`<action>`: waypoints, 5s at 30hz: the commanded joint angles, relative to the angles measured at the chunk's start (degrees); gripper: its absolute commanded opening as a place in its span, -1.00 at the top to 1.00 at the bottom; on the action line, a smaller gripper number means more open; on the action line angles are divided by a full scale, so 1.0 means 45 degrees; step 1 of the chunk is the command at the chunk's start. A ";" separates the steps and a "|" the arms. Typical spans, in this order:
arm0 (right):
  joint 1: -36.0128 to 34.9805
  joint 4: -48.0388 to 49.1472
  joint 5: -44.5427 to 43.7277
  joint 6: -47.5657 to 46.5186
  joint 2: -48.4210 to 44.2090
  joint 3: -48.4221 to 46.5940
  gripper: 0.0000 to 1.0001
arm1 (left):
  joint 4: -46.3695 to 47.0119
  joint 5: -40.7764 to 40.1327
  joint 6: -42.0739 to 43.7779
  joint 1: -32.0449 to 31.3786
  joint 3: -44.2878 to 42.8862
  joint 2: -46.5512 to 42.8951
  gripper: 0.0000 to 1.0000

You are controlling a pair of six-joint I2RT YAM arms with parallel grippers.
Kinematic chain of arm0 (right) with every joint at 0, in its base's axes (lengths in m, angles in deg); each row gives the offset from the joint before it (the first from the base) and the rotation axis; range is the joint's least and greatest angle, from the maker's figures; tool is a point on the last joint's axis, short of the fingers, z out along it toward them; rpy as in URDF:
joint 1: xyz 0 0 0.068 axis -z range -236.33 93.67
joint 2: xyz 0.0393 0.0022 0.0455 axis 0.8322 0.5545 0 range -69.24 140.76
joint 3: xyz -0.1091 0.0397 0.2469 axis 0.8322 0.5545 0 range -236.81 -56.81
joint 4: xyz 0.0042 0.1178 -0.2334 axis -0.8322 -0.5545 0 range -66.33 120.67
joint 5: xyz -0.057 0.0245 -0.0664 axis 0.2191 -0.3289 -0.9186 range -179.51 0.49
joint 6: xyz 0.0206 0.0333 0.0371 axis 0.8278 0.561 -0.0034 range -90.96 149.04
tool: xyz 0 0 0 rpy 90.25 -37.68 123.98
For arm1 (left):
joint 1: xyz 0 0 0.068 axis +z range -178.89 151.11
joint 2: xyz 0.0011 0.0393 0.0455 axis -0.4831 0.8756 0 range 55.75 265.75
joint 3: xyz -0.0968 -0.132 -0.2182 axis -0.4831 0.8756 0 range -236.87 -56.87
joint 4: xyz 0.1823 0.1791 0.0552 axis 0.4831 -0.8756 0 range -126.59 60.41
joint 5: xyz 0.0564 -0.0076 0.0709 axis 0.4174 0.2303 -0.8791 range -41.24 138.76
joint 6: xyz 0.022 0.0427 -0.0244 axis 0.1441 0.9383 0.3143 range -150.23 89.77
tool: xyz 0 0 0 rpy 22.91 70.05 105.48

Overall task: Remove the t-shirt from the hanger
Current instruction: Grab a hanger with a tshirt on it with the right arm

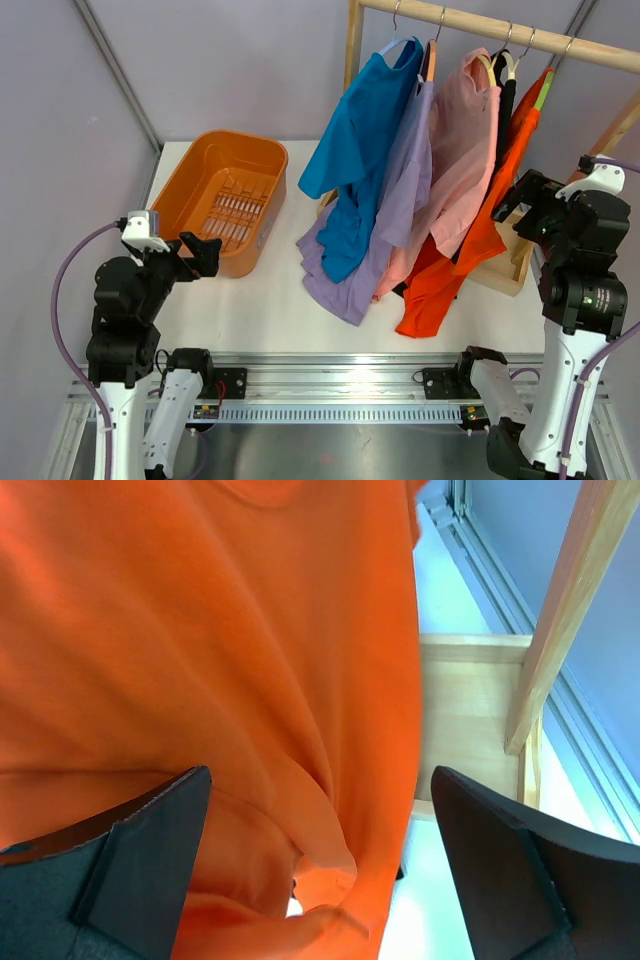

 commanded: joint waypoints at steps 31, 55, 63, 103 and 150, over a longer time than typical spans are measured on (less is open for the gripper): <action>-0.0047 -0.2064 0.6236 -0.3863 0.4464 -0.9679 -0.99 | 0.0309 0.2868 -0.1295 -0.1882 -0.3272 0.3513 -0.98; 0.2551 0.0124 0.5122 0.0572 0.8686 -1.1324 -0.17 | 0.1052 0.0932 -0.0650 -0.4032 -0.2647 0.4295 -0.98; 0.2551 0.0534 0.5338 0.1219 0.9368 -1.1284 0.03 | 0.1247 0.0933 -0.0806 -0.4052 -0.2413 0.4218 -0.98; 0.2198 0.1100 0.6372 0.2330 0.9096 -0.9936 0.73 | 0.1579 0.1479 -0.1529 -0.4403 -0.1924 0.3826 -0.98; 0.3723 0.1824 0.5769 -0.0108 0.2791 -0.6655 1.00 | 0.1501 0.2142 -0.1841 -0.4423 -0.1828 0.2889 -0.98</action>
